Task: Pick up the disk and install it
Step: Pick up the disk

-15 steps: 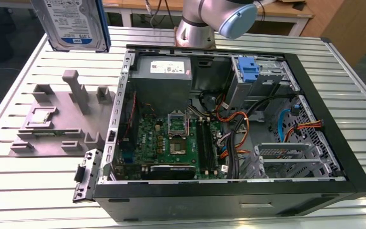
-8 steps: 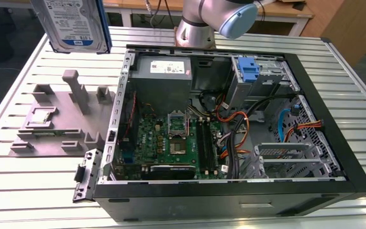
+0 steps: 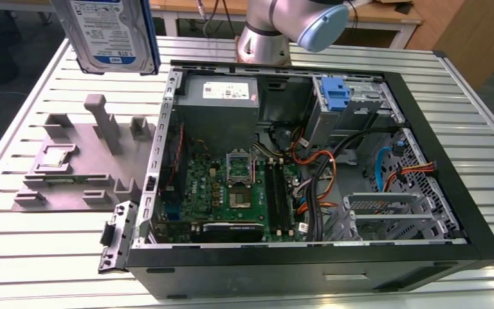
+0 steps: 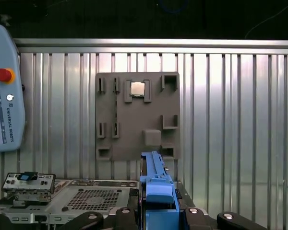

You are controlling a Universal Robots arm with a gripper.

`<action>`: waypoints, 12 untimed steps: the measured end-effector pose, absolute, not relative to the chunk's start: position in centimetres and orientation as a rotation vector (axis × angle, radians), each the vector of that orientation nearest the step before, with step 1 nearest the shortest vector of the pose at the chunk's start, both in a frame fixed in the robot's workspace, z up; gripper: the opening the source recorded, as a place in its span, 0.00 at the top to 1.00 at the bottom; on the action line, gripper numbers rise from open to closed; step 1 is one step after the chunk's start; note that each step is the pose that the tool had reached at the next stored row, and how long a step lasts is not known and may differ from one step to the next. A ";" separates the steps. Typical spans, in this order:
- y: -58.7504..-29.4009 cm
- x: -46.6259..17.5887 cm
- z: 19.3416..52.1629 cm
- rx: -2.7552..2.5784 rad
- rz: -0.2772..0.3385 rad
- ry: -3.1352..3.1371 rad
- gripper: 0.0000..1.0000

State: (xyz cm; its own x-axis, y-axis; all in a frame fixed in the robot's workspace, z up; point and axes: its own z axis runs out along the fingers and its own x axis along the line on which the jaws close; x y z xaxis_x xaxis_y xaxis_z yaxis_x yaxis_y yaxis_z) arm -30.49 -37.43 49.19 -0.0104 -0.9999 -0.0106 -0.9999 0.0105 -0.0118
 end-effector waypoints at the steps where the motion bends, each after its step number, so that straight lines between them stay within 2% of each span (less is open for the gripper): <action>1: -37.5 -30.2 49.2 -2.199 -0.001 2.222 0.63; 7: -37.5 -27.2 49.2 -2.198 -0.001 2.222 0.63; 12: -37.5 -27.0 49.2 -2.198 -0.001 2.222 0.63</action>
